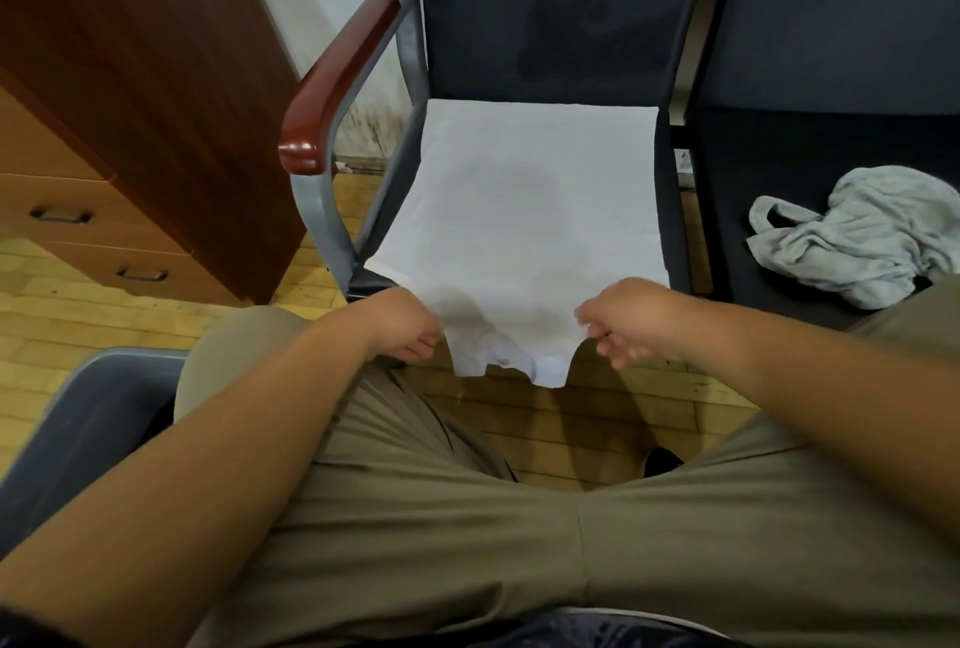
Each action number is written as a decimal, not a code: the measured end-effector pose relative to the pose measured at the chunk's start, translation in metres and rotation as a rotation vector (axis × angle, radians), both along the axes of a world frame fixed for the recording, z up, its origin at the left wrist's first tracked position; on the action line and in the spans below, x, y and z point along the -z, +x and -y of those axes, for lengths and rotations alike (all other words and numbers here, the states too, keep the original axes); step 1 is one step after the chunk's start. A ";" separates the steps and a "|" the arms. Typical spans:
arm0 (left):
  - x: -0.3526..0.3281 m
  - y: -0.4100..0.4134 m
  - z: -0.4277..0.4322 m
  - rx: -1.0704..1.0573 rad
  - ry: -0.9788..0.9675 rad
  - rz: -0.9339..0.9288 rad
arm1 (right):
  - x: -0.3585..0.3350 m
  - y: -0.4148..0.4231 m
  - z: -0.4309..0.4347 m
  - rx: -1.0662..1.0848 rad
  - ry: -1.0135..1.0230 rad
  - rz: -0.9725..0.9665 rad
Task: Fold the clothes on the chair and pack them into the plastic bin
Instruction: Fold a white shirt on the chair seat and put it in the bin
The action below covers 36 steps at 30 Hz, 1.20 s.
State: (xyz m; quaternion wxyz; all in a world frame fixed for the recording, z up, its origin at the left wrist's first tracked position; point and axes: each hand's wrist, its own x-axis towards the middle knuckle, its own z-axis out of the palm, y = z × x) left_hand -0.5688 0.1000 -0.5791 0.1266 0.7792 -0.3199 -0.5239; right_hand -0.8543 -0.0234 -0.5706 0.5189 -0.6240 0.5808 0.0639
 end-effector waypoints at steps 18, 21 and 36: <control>0.059 0.006 0.023 0.082 0.203 0.031 | 0.083 -0.009 -0.009 -0.093 0.192 0.003; 0.061 0.005 0.024 0.058 0.187 0.016 | 0.086 -0.010 -0.008 -0.124 0.177 -0.020; 0.046 -0.001 0.017 0.106 0.247 0.113 | 0.071 -0.006 -0.021 -0.011 0.220 -0.052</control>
